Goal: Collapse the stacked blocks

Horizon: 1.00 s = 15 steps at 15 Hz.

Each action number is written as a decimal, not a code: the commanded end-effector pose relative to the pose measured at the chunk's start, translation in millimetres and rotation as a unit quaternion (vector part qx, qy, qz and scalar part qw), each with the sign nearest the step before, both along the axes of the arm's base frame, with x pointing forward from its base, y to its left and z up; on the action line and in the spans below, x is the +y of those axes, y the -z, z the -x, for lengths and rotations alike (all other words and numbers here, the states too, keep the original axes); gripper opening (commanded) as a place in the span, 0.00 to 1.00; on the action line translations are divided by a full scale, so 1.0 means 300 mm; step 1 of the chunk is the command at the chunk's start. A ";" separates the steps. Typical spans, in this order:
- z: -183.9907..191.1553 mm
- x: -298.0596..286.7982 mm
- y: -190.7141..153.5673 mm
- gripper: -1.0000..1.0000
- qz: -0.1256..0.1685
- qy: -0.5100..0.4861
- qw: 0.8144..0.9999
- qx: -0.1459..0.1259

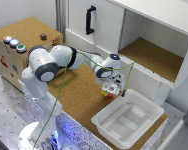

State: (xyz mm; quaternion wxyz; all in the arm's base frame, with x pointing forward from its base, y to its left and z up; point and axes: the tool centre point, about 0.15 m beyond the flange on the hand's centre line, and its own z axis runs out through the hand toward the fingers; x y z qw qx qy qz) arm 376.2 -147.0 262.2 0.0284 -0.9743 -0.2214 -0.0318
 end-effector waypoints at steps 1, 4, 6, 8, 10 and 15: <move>0.118 0.113 -0.028 0.00 0.057 0.001 0.997 -0.060; 0.088 0.092 -0.049 1.00 0.071 0.021 0.995 -0.070; 0.064 0.075 -0.075 1.00 0.073 0.035 0.993 -0.083; 0.040 0.061 -0.086 1.00 0.071 0.046 0.993 -0.087; 0.003 0.041 -0.076 1.00 0.073 0.056 0.992 -0.085; -0.136 -0.050 -0.008 1.00 0.069 0.099 0.990 -0.076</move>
